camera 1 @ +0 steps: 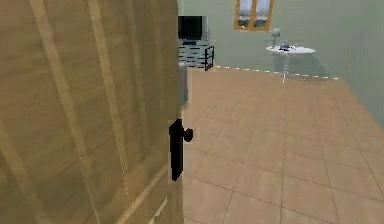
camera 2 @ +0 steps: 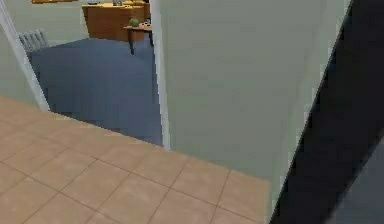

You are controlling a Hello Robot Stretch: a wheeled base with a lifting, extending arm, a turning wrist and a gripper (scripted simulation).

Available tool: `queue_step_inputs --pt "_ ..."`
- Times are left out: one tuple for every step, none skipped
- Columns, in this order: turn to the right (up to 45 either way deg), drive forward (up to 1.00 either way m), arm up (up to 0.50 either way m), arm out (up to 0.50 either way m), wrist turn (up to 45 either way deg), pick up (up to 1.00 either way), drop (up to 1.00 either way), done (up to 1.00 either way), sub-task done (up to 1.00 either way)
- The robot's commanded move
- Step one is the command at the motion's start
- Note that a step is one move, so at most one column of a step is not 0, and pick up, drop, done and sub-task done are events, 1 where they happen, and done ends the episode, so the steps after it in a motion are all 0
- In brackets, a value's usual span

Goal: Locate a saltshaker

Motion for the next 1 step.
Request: queue_step_inputs --pt "45.0 0.00 0.00 0.00 0.0 0.00 0.00 0.00 0.00"
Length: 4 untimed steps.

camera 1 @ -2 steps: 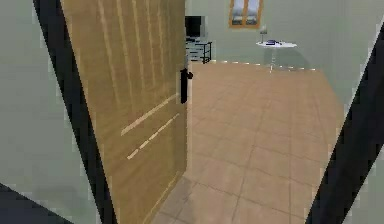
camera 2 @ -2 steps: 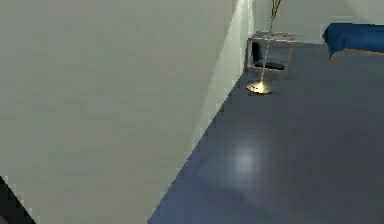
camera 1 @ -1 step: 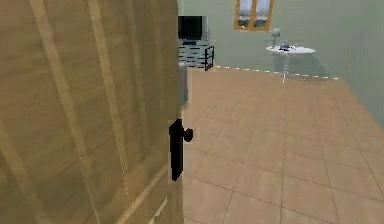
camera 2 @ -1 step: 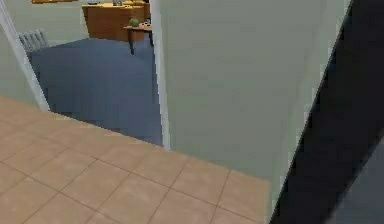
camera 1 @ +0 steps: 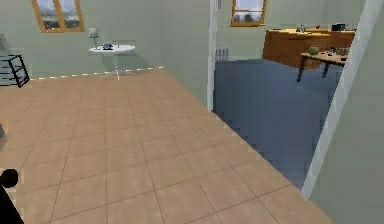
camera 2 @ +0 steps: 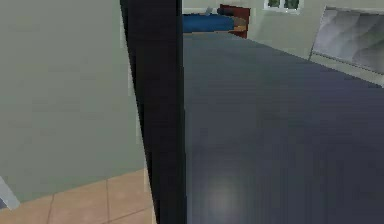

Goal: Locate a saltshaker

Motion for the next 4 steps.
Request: queue_step_inputs --pt "21.0 0.00 0.00 0.00 0.0 0.00 0.00 0.00 0.00" --pt "0.0 1.00 0.00 0.00 0.0 0.00 0.00 0.00 0.00" --pt "6.0 0.00 0.00 0.00 0.0 0.00 0.00 0.00 0.00" --pt "0.0 0.55 0.00 0.00 0.0 0.00 0.00 0.00 0.00"
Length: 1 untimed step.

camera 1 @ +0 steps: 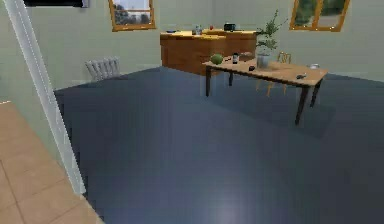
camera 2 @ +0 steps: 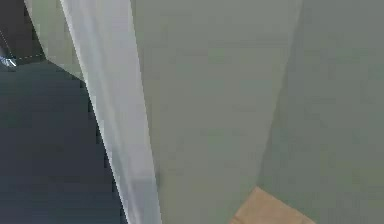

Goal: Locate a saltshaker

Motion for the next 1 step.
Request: queue_step_inputs --pt "15.0 0.00 0.00 0.00 0.0 0.00 0.00 0.00 0.00"
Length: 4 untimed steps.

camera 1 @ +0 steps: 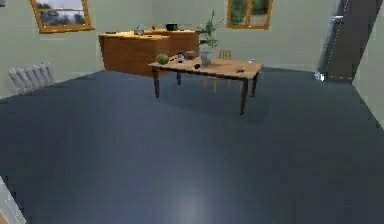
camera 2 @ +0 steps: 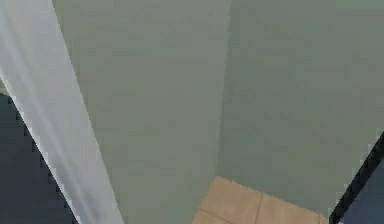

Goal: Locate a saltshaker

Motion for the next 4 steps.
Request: queue_step_inputs --pt "0.0 1.00 0.00 0.00 0.0 0.00 0.00 0.00 0.00" --pt "0.0 1.00 0.00 0.00 0.0 0.00 0.00 0.00 0.00" --pt "0.0 0.80 0.00 0.00 0.0 0.00 0.00 0.00 0.00" --pt "-12.0 0.00 0.00 0.00 0.0 0.00 0.00 0.00 0.00"
